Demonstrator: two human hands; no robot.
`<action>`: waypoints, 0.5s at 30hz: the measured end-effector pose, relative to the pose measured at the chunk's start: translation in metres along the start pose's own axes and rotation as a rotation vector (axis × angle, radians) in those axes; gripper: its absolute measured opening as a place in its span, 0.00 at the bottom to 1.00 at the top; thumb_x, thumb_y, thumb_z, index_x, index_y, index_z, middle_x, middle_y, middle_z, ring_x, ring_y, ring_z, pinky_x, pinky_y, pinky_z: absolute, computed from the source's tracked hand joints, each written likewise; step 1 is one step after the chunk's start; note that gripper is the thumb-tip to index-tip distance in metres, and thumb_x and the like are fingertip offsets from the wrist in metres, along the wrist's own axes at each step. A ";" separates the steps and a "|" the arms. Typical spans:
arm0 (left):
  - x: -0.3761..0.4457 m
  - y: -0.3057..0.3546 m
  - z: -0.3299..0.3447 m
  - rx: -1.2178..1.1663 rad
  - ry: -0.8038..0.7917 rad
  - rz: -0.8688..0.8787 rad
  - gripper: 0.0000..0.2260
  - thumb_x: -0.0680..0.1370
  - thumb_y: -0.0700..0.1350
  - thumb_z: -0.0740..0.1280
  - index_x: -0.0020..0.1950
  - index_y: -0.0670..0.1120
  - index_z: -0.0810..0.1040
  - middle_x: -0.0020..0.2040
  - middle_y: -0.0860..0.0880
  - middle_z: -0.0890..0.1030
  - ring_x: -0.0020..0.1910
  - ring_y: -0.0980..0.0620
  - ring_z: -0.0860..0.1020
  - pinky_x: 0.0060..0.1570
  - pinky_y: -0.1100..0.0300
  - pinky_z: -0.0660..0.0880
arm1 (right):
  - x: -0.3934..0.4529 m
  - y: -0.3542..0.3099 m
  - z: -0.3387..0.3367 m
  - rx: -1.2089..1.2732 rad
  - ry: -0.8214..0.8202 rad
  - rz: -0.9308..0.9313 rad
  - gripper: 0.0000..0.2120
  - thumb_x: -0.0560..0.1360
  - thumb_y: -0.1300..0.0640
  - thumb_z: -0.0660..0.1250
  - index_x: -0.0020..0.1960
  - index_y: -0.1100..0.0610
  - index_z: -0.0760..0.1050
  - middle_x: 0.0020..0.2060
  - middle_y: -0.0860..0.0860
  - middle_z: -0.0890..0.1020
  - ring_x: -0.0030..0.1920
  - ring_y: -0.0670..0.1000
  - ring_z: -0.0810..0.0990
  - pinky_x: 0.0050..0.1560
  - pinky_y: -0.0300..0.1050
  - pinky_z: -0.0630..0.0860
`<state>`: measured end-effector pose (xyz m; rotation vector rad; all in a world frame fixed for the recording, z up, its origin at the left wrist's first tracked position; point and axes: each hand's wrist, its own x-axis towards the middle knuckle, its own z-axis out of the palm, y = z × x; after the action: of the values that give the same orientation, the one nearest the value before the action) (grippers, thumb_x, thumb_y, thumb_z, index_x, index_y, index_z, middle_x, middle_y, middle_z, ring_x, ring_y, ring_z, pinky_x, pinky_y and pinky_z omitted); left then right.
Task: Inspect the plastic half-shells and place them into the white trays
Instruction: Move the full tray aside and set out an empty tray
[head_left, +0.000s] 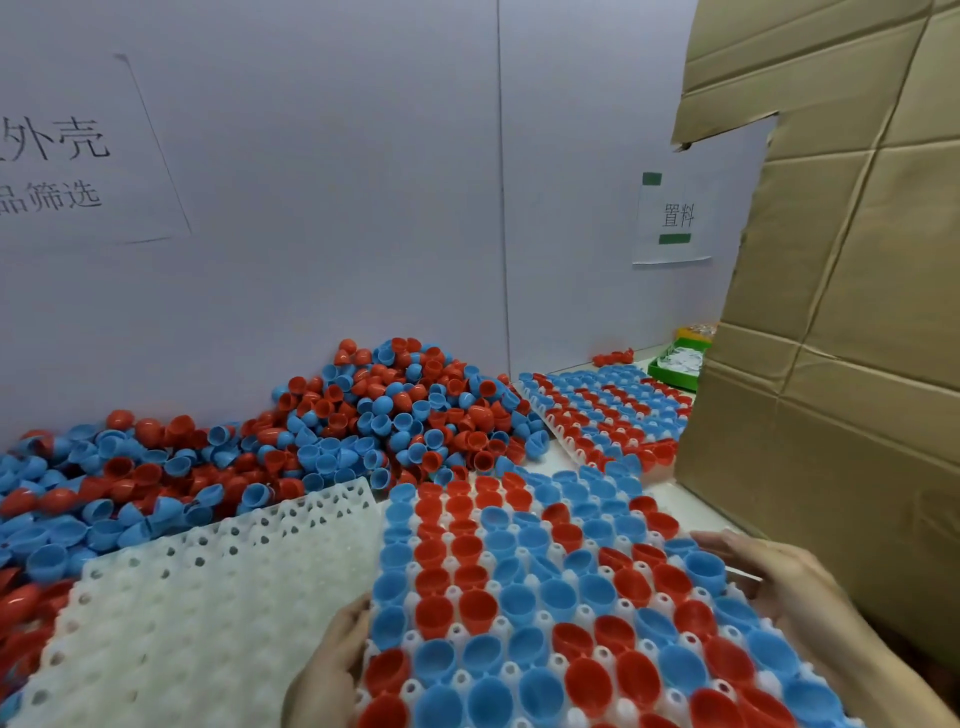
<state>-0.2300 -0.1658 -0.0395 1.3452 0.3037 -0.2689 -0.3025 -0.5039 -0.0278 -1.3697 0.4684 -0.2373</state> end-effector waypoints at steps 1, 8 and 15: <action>-0.005 -0.001 0.006 -0.005 -0.023 -0.013 0.17 0.84 0.33 0.55 0.71 0.29 0.67 0.67 0.25 0.71 0.60 0.32 0.74 0.61 0.41 0.69 | 0.000 0.001 -0.008 0.015 0.010 0.013 0.14 0.81 0.58 0.61 0.52 0.66 0.83 0.47 0.59 0.86 0.39 0.54 0.86 0.31 0.42 0.82; -0.020 -0.015 0.047 -0.022 0.093 -0.024 0.09 0.82 0.33 0.61 0.61 0.34 0.72 0.44 0.39 0.77 0.36 0.44 0.72 0.24 0.64 0.72 | 0.013 0.003 -0.049 0.097 0.055 0.134 0.21 0.79 0.51 0.63 0.52 0.70 0.82 0.55 0.68 0.82 0.45 0.61 0.76 0.44 0.49 0.75; -0.028 -0.024 0.062 -0.007 0.185 -0.108 0.02 0.79 0.35 0.67 0.51 0.38 0.78 0.41 0.40 0.83 0.37 0.43 0.80 0.32 0.56 0.72 | 0.031 -0.005 -0.054 0.001 0.020 0.216 0.24 0.73 0.46 0.66 0.48 0.69 0.84 0.52 0.65 0.84 0.51 0.65 0.76 0.60 0.60 0.72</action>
<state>-0.2605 -0.2311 -0.0387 1.3516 0.5337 -0.2336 -0.2991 -0.5655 -0.0356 -1.3053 0.6284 -0.0745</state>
